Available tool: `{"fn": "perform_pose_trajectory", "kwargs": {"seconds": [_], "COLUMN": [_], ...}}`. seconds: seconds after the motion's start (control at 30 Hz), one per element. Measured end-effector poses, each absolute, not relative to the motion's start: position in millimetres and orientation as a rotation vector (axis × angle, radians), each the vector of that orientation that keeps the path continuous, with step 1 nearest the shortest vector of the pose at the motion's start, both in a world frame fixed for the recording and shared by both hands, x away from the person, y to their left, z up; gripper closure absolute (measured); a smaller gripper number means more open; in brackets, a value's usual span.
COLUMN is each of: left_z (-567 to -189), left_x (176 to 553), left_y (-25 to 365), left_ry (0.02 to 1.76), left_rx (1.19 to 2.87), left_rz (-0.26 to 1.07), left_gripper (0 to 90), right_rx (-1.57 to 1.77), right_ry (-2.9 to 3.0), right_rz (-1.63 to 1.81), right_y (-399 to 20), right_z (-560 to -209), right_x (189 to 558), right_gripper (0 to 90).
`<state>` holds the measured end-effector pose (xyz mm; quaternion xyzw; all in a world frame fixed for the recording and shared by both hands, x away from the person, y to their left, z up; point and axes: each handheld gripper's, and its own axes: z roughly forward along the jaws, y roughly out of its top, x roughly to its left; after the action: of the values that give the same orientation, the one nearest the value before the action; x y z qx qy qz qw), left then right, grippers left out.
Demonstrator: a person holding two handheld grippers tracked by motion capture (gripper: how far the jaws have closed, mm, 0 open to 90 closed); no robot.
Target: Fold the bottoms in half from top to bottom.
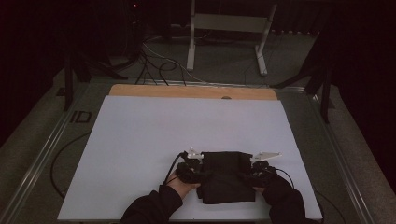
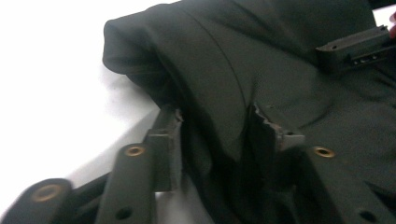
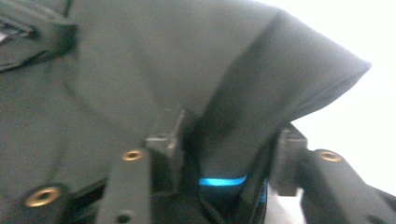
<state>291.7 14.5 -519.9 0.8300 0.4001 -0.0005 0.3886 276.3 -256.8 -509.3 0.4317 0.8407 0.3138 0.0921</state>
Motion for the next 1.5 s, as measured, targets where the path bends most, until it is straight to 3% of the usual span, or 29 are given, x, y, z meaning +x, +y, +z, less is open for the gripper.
{"fn": "perform_pose_trajectory", "kwargs": {"seconds": [0.13,0.27,1.5], "left_z": [-519.0,-515.8,-439.6], "left_x": [291.7,291.1,296.4], "left_y": [12.8,12.3,26.5], "left_ry": [1.020,1.005,0.863], "left_rx": [2.110,2.108,2.040], "left_rz": [-0.012,0.002,0.092], "left_gripper": [69.5,73.1,75.4], "right_rx": [1.267,1.260,1.181], "right_ry": [2.529,2.507,2.339], "right_rz": [0.957,0.939,1.154], "right_y": [-255.0,-251.9,-250.3], "right_z": [-508.1,-505.5,-445.7], "right_x": [275.8,274.1,276.8], "right_gripper": [73.3,77.3,78.7]}}
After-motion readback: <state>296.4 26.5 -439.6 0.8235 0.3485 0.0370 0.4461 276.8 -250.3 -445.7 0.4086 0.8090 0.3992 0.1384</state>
